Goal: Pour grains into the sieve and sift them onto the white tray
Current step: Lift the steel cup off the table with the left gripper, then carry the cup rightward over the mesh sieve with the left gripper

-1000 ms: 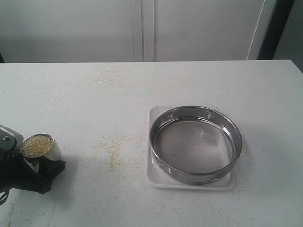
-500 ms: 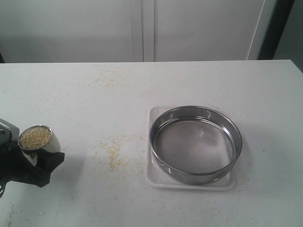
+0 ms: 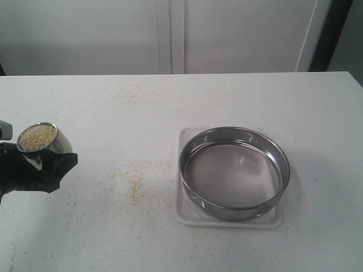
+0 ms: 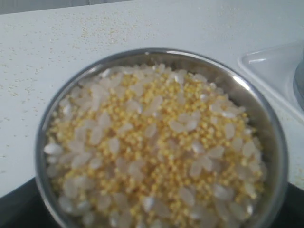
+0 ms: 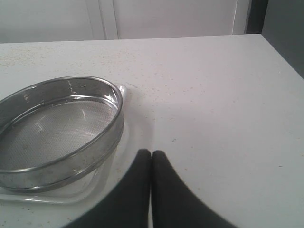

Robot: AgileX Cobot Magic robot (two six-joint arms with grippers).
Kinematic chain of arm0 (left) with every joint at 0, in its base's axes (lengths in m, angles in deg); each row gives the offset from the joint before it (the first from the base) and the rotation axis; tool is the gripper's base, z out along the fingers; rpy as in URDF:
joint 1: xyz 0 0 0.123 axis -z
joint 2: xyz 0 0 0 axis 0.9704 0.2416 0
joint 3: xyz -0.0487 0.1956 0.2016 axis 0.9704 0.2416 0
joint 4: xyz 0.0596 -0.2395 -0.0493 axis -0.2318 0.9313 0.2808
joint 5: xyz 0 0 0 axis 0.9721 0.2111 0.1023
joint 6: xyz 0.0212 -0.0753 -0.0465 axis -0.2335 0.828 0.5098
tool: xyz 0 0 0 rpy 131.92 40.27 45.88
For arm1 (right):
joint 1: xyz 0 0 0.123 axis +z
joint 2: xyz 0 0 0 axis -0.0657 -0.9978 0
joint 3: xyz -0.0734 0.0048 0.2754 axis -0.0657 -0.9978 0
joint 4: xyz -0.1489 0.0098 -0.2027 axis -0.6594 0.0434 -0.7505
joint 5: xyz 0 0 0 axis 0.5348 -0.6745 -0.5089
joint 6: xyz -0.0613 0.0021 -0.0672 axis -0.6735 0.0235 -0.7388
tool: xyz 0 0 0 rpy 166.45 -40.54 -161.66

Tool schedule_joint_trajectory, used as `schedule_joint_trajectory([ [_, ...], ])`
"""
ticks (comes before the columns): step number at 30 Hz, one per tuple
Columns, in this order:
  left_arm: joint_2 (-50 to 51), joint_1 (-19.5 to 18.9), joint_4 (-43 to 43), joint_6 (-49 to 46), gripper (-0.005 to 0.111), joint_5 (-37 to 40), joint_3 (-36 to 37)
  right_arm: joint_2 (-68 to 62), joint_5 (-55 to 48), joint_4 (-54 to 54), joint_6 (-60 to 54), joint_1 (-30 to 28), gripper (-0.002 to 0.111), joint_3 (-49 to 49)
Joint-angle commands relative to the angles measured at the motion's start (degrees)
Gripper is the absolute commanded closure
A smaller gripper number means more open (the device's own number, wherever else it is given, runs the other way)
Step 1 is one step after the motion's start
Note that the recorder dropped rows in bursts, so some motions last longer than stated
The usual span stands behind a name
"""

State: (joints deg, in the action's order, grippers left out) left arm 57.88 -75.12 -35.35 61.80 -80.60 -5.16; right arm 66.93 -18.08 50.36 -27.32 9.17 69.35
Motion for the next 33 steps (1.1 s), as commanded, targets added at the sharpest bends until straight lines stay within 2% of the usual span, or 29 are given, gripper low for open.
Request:
schedule_joint_trajectory([
  [1, -1.87, 0.09, -2.68, 4.71, 0.107, 3.03, -2.72, 0.34, 0.13, -0.44, -0.10, 0.29, 0.108, -0.25],
  [5, -2.46, 3.67, -2.69, 5.11, 0.107, 9.03, -5.13, 0.34, 0.13, -0.44, -0.10, 0.29, 0.108, -0.25],
  [7, -2.46, 7.32, -2.27, 5.66, 0.107, 12.33, -7.21, 0.34, 0.13, -0.44, -0.10, 0.29, 0.108, -0.25],
  [13, -2.46, 14.30, -2.28, 8.14, 0.107, 14.19, -13.79, 0.34, 0.13, -0.44, -0.10, 0.29, 0.108, -0.25],
  [19, -2.46, 24.44, -2.39, 11.85, 0.107, 30.19, -23.42, 0.34, 0.13, -0.44, -0.10, 0.29, 0.108, -0.25],
  [21, -2.46, 26.94, -2.55, 11.85, 0.107, 31.60, -26.25, 0.34, 0.13, -0.44, -0.10, 0.29, 0.108, -0.25],
  [33, 2.01, 34.87, -6.80, 17.73, 0.107, 42.25, -36.97, 0.34, 0.13, -0.44, -0.10, 0.29, 0.108, -0.25],
])
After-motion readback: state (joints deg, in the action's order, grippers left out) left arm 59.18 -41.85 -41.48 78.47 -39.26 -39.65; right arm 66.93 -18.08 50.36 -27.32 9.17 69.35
